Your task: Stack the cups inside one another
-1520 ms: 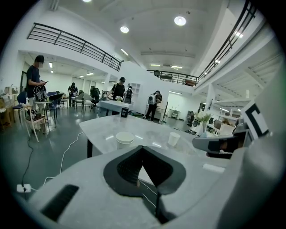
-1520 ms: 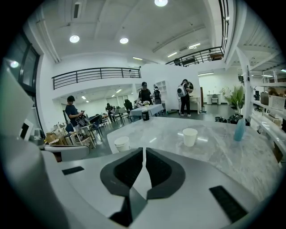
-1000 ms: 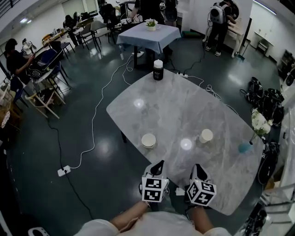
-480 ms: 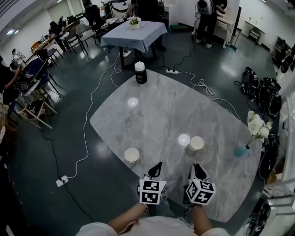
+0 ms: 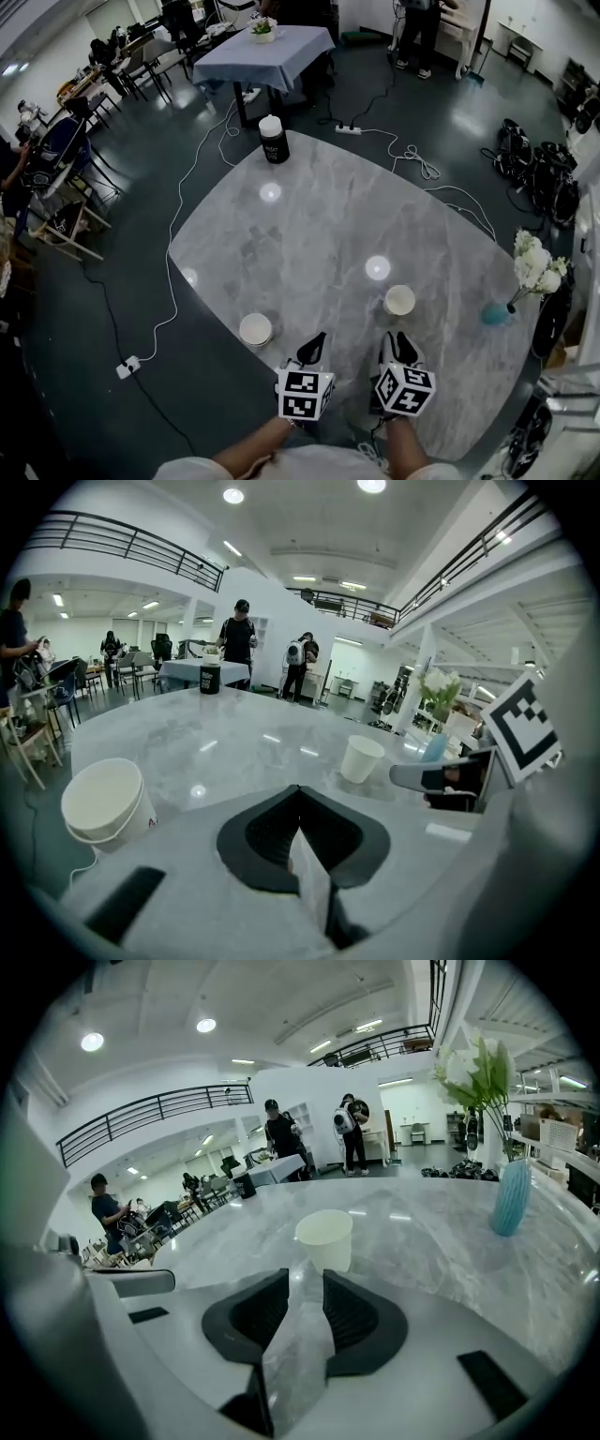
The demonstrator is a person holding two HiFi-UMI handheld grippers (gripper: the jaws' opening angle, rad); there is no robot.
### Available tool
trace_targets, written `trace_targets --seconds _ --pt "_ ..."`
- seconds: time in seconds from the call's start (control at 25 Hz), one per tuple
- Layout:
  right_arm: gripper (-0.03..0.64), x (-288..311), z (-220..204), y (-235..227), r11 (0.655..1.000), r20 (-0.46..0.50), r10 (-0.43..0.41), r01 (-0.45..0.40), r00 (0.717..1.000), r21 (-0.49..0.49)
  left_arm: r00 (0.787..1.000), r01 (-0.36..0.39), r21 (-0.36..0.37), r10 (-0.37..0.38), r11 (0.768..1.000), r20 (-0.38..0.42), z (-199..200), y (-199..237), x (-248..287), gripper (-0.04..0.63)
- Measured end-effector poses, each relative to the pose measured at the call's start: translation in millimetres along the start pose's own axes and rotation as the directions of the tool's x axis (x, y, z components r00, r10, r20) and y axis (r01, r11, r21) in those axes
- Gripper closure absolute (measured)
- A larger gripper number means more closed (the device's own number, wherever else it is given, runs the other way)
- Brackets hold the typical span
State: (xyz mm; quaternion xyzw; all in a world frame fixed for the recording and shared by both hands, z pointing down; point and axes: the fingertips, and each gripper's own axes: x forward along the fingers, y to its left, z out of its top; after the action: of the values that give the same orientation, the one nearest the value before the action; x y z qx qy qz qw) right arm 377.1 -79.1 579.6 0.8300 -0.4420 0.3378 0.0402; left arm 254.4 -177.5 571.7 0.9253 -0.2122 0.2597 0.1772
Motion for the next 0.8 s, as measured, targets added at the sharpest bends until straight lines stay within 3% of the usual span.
trace_targets --seconds 0.8 --pt "0.418 56.8 3.1 -24.0 0.999 -0.045 -0.053 0.053 0.998 -0.005 0.997 -0.016 -0.012 0.014 1.0 -0.081 -18.1 16.2 27.3 0.6"
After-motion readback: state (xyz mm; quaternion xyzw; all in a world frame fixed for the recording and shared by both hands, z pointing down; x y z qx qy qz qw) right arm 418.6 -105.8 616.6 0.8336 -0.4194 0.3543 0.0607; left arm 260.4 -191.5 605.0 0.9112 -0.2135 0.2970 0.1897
